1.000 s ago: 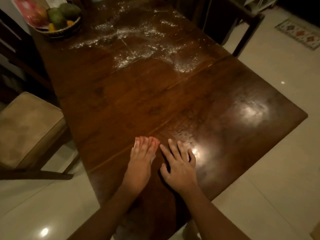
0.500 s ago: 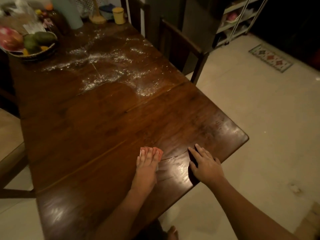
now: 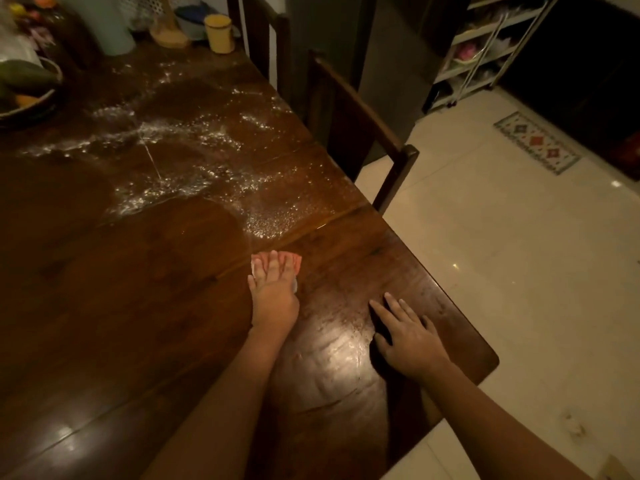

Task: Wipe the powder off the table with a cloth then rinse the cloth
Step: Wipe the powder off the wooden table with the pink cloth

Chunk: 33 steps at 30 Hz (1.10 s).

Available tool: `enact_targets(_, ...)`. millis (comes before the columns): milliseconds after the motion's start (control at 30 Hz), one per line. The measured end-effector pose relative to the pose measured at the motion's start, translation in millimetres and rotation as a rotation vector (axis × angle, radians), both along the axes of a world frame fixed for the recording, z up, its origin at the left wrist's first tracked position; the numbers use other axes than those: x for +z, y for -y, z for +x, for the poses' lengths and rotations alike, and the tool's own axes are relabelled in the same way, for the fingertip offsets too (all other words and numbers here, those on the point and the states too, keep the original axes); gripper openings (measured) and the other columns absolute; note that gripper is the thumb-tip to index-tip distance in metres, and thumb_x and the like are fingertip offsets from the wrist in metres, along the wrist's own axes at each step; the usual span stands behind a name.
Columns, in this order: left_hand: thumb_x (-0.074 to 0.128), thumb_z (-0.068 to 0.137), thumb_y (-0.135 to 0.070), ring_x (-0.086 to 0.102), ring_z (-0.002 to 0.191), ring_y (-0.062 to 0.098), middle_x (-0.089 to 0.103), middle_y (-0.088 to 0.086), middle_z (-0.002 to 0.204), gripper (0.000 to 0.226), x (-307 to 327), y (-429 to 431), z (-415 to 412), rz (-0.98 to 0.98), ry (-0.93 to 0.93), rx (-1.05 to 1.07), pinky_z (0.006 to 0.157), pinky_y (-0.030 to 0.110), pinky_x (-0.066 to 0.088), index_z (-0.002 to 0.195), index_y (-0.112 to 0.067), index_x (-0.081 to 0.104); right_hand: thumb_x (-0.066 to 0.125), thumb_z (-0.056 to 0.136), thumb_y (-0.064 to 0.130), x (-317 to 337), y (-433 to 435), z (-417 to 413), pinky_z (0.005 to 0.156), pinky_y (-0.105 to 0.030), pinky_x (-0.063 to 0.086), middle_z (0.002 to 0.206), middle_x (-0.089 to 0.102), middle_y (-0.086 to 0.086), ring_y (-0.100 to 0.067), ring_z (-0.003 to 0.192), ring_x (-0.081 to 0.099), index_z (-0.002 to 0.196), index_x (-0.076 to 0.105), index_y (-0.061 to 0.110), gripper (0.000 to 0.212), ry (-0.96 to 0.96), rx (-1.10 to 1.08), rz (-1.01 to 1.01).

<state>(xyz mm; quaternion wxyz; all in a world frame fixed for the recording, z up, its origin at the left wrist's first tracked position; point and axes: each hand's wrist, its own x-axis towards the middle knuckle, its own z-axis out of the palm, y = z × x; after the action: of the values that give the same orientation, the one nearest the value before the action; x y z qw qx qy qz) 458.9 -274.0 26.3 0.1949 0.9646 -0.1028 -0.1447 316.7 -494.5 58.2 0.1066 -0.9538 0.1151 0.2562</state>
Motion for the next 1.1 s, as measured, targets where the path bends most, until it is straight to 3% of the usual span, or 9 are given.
enact_targets(133,0.054,0.092,-0.029,-0.012,0.15,0.019,-0.003,-0.011,0.163,0.076,-12.2,-47.7,-29.5,-0.088,-0.036,-0.167,0.122,0.052,0.01,0.152,-0.04,0.009,0.031,0.102,0.052,-3.2,-4.6,39.7,0.123,-0.052,0.006,0.167,-0.013,0.007,-0.022,0.154,-0.01,0.156,-0.004,0.044,0.065,0.01,0.028,0.032)
enact_targets(233,0.047,0.084,-0.056,0.002,0.152,0.02,0.011,-0.017,0.161,0.063,-11.8,-97.2,-40.6,-0.043,-0.034,-0.004,0.12,0.055,0.009,0.145,-0.051,0.032,0.029,0.102,0.054,-6.1,-10.3,70.2,0.123,-0.053,0.003,0.167,-0.016,0.005,-0.025,0.153,-0.015,0.156,-0.005,0.043,0.065,-0.011,0.079,0.047)
enact_targets(433,0.053,0.097,-0.028,0.006,0.15,0.039,0.018,0.01,0.163,0.061,-3.0,-111.8,8.1,0.075,-0.004,0.602,0.119,0.058,0.012,0.153,-0.024,0.028,0.028,0.102,0.055,-13.2,-23.1,97.9,0.12,-0.06,-0.004,0.165,-0.022,-0.003,-0.032,0.151,-0.021,0.156,-0.013,0.038,0.07,-0.015,0.167,0.036)
enact_targets(567,0.04,0.1,-0.029,0.013,0.145,0.05,0.026,0.019,0.157,0.055,-12.5,-49.9,39.3,0.122,0.065,0.404,0.118,0.063,0.011,0.153,-0.019,0.027,0.023,0.101,0.058,-14.3,-24.3,93.7,0.12,-0.061,-0.003,0.165,-0.023,-0.004,-0.033,0.151,-0.022,0.156,-0.016,0.037,0.07,-0.017,0.193,-0.003)
enact_targets(733,0.042,0.095,0.001,-0.022,0.147,0.026,-0.008,-0.007,0.163,0.081,-7.2,5.5,-16.2,0.004,0.098,0.056,0.123,0.051,0.0,0.155,-0.039,0.006,0.012,0.092,0.069,-13.8,-2.4,101.3,0.122,-0.055,0.006,0.168,-0.01,-0.002,-0.03,0.154,-0.009,0.155,-0.008,0.043,0.071,0.055,0.308,-0.038)
enact_targets(833,0.065,0.085,-0.013,0.006,0.151,0.025,0.013,-0.013,0.162,0.083,-1.1,-21.2,-33.9,0.033,0.155,0.052,0.117,0.057,0.024,0.148,-0.047,0.024,0.014,0.093,0.07,-15.9,21.5,112.3,0.123,-0.051,0.003,0.168,-0.005,0.008,-0.022,0.154,-0.008,0.151,-0.005,0.056,0.062,0.101,0.396,0.014)
enact_targets(900,0.083,0.064,-0.021,0.036,0.143,0.031,0.039,-0.005,0.153,0.084,-3.4,-43.2,-37.5,0.058,0.165,0.26,0.103,0.062,0.039,0.132,-0.045,0.04,0.023,0.097,0.067,-13.5,38.5,124.2,0.122,-0.051,0.007,0.167,0.0,0.013,-0.019,0.154,-0.002,0.149,0.0,0.061,0.056,0.123,0.47,0.032)
enact_targets(1000,0.075,0.077,-0.017,0.024,0.147,0.033,0.037,-0.001,0.154,0.071,-6.9,-41.5,-25.6,0.024,0.092,0.69,0.116,0.056,0.026,0.138,-0.04,0.045,0.034,0.098,0.056,-0.9,58.4,146.7,0.115,-0.05,0.025,0.165,0.016,0.014,-0.019,0.15,0.016,0.15,0.017,0.056,0.054,0.126,0.626,0.042)
enact_targets(1100,0.055,0.093,-0.009,0.019,0.147,0.035,0.04,0.004,0.153,0.052,-2.6,13.2,0.3,0.106,0.189,0.833,0.121,0.052,0.019,0.141,-0.025,0.048,0.041,0.097,0.047,21.2,76.3,170.3,0.115,-0.047,0.027,0.16,0.027,0.015,-0.02,0.146,0.021,0.147,0.032,0.05,0.051,0.09,0.764,0.079)
